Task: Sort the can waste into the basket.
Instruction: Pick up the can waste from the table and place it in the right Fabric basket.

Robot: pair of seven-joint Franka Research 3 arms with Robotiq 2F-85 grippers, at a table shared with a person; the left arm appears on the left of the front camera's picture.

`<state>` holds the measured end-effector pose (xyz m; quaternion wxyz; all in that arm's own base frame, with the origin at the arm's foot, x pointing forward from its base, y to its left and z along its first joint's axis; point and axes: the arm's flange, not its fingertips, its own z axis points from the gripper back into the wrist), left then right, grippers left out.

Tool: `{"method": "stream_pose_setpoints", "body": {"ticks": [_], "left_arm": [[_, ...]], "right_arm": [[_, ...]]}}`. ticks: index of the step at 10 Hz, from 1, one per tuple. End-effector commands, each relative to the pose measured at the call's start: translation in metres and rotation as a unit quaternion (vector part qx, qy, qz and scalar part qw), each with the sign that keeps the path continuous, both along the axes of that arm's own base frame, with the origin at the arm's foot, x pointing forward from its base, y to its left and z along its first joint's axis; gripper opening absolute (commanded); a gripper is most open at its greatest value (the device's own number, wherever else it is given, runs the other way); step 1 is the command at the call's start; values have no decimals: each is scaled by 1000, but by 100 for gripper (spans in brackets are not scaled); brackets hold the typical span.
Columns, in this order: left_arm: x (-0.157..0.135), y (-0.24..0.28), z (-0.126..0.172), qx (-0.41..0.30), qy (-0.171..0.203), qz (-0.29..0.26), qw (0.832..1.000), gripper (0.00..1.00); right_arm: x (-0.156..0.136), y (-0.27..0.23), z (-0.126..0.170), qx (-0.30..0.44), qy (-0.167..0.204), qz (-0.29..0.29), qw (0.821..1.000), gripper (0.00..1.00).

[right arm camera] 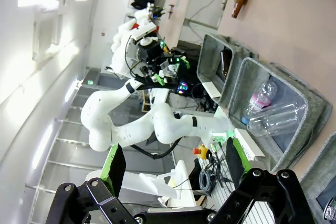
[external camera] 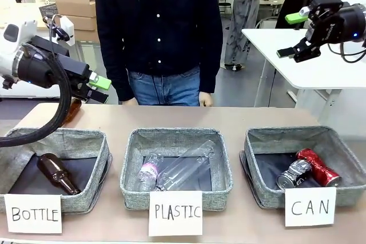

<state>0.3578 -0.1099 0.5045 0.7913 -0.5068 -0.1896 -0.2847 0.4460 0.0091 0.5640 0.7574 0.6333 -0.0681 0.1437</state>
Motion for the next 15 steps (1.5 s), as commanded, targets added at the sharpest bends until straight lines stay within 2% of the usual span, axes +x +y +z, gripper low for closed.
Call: {"method": "stream_pose_setpoints", "body": {"ticks": [1, 15], "left_arm": [[1, 1, 2, -9, -1, 5, 1000, 100], [1, 1, 2, -9, -1, 5, 1000, 100]], "right_arm": [[1, -1, 1, 3, -10, 5, 1000, 100], [1, -1, 1, 3, -10, 5, 1000, 100]]}}
